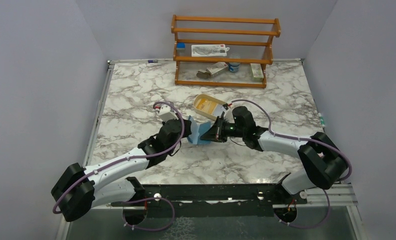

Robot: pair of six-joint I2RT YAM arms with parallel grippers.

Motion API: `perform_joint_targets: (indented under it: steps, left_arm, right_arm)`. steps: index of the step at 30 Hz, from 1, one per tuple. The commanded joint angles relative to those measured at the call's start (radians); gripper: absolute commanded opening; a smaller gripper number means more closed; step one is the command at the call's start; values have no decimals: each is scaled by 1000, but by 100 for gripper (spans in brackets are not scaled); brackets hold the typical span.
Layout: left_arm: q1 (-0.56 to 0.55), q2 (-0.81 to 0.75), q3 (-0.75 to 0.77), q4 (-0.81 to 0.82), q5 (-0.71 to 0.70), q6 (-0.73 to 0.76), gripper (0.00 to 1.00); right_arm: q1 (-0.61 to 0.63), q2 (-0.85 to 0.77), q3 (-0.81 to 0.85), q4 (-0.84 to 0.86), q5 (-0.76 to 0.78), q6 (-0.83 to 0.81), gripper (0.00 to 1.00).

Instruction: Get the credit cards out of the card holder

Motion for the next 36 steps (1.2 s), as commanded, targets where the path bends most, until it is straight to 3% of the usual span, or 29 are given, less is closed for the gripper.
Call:
perform_joint_targets:
  steps: [1,2,5,8,13,18,23,26,33,36]
  left_arm:
    - [-5,-61,-64,121,35,-93,0]
    - [-5,-70,-80,132,45,-108,2]
    - [-5,-100,-109,141,63,-151,42]
    - [-5,-136,-127,146,69,-183,57]
    - [-4,-182,-154,166,72,-252,64]
    - [-4,-183,-174,171,97,-332,65]
    - [-5,-166,-105,-40,51,-342,62]
    - [-2,-201,-117,-124,-5,-372,66]
    - [73,-371,-309,-34,53,-493,75]
    - [138,-442,-392,31,128,-531,75]
  right_arm:
    - [3,32,-47,164,-52,48,1]
    - [4,31,-59,202,-62,51,1]
    - [3,25,-103,298,-78,60,1]
    - [3,20,-147,367,-72,71,1]
    - [2,46,-208,532,-108,112,1]
    - [3,76,-235,648,-126,148,1]
    - [2,72,-247,697,-133,155,1]
    - [2,67,-277,815,-143,179,1]
    - [1,98,-268,1047,-229,209,1]
    - [-4,112,-265,1040,-243,204,1]
